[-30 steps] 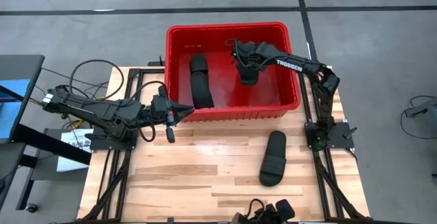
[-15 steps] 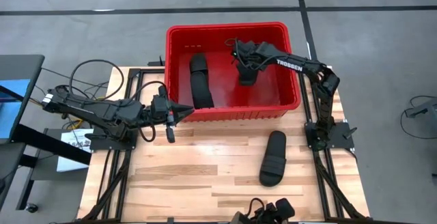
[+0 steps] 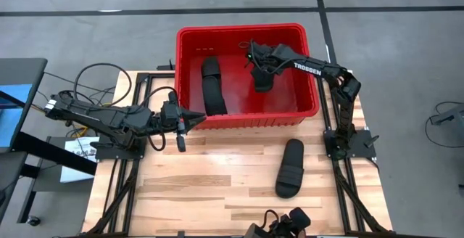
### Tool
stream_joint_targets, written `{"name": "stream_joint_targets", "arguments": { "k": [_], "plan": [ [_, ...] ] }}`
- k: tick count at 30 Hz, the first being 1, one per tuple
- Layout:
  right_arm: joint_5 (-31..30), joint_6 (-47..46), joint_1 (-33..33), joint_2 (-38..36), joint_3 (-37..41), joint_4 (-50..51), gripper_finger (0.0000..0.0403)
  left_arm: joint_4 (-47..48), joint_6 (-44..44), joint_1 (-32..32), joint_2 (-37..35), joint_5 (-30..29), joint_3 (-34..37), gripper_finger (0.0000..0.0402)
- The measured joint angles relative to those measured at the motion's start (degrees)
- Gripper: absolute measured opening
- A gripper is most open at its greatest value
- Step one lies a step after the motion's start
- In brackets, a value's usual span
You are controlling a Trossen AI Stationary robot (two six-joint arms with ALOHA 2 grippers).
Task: Pick and place slides into bin
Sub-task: Put the black slides into the red bin
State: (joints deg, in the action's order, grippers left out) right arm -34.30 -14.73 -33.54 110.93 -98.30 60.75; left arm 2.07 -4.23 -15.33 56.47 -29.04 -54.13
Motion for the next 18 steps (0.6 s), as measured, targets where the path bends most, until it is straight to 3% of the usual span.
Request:
{"name": "stream_joint_targets", "arguments": {
  "k": [18],
  "plan": [
    [1.5, 1.3, -0.7, 0.0, 0.0, 0.2, 0.0051, 0.2, 0.0, 0.0, 0.0, 0.0, 0.0, 0.0041]
  ]
}}
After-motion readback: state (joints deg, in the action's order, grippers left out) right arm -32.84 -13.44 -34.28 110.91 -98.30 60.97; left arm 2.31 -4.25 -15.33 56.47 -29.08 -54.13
